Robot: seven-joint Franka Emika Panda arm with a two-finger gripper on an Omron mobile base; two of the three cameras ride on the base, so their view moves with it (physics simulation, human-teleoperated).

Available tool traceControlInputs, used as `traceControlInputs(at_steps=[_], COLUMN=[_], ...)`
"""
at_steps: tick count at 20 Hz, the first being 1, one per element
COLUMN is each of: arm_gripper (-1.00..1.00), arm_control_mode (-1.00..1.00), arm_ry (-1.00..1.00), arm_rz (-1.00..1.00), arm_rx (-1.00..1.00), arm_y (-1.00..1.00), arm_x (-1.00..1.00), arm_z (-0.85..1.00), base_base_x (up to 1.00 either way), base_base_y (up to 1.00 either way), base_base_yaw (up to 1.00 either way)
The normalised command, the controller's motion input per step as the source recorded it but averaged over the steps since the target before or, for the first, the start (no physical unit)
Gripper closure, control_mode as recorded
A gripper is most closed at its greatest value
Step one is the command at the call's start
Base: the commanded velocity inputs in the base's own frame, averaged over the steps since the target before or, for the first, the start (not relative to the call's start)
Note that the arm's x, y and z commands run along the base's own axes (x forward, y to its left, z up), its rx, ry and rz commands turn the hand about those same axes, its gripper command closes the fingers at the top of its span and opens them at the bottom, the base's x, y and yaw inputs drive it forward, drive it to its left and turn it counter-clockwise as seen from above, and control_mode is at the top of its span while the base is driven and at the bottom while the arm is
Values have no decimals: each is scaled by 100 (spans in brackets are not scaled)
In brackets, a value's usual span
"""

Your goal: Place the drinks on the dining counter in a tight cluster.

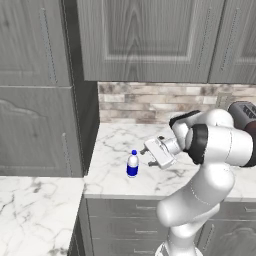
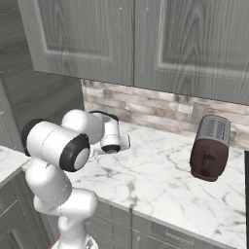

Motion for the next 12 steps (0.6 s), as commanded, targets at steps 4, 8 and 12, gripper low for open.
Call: traceControlInputs(at_steps=[4,8,12], arm_gripper=[-100,-100,-100], arm_control_mode=[-100,-100,-100], arm_ry=[-1,0,0], arm_rz=[0,0,0], arm_rx=[6,0,1], arm_y=[0,0,0], arm_x=[-4,0,-3], arm_z=[0,0,0], base_base_x=[0,0,0], base_base_y=[0,0,0], base_base_yaw=[0,0,0])
